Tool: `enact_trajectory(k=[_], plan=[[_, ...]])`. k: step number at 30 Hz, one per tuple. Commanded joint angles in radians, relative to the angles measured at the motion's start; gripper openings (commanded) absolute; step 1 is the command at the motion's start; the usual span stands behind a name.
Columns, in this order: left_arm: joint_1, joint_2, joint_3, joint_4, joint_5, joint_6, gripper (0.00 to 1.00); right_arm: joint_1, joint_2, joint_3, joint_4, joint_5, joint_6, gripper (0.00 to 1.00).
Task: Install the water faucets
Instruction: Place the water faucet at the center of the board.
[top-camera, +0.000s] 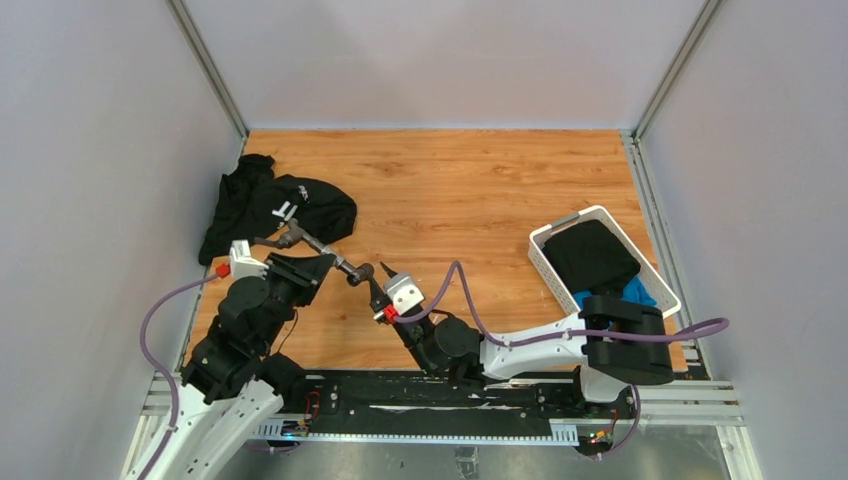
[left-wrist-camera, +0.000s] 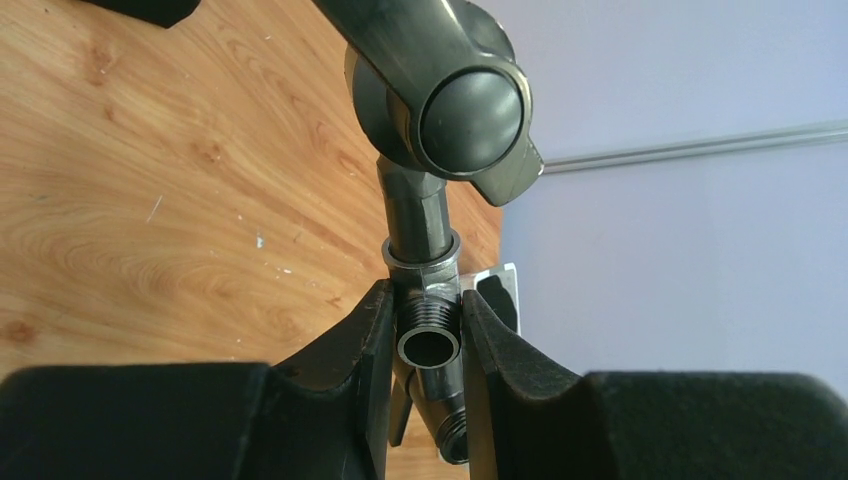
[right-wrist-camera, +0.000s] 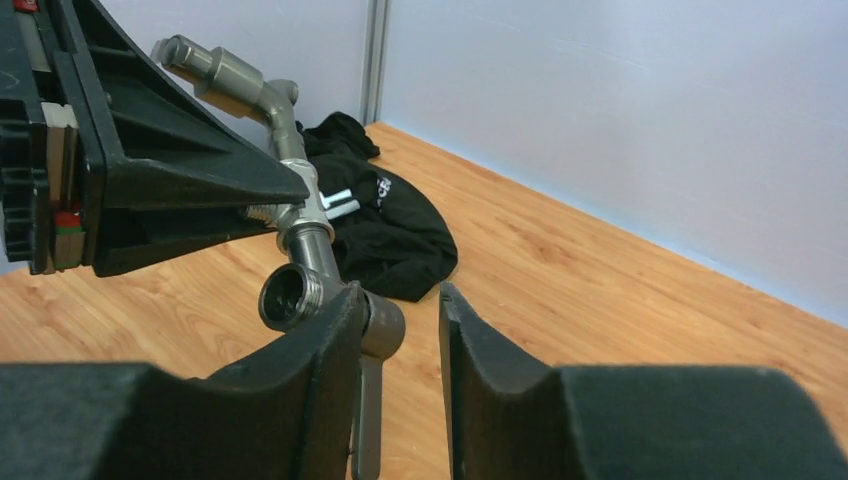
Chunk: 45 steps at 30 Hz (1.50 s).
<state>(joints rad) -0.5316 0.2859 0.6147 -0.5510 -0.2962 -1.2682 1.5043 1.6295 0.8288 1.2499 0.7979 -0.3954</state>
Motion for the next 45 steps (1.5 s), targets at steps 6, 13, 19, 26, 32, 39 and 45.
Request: enact_trajectory(k=[6, 13, 19, 26, 32, 39, 45], plan=[[-0.001, 0.127, -0.072, 0.190, 0.093, 0.084, 0.00, -0.115, -0.283, -0.125, -0.427, 0.031, 0.292, 0.65], [-0.004, 0.455, -0.111, 0.469, 0.299, 0.270, 0.00, -0.355, -0.578, -0.137, -1.059, -0.083, 0.634, 0.70], [-0.008, 0.757, -0.024, 0.641, 0.445, 0.396, 0.00, -0.440, -0.736, -0.162, -1.203, -0.082, 0.645, 0.70], [-0.008, 1.065, 0.158, 0.676, 0.573, 0.502, 0.00, -0.452, -0.751, -0.144, -1.327, -0.078, 0.660, 0.73], [-0.008, 1.281, 0.276, 0.675, 0.684, 0.540, 0.21, -0.458, -0.743, -0.096, -1.415, -0.066, 0.687, 0.74], [-0.008, 1.354, 0.337, 0.642, 0.665, 0.571, 0.52, -0.467, -0.805, -0.099, -1.472, -0.029, 0.692, 0.74], [-0.008, 1.255, 0.396, 0.461, 0.512, 0.696, 0.88, -0.475, -0.801, -0.059, -1.539, 0.006, 0.708, 0.79]])
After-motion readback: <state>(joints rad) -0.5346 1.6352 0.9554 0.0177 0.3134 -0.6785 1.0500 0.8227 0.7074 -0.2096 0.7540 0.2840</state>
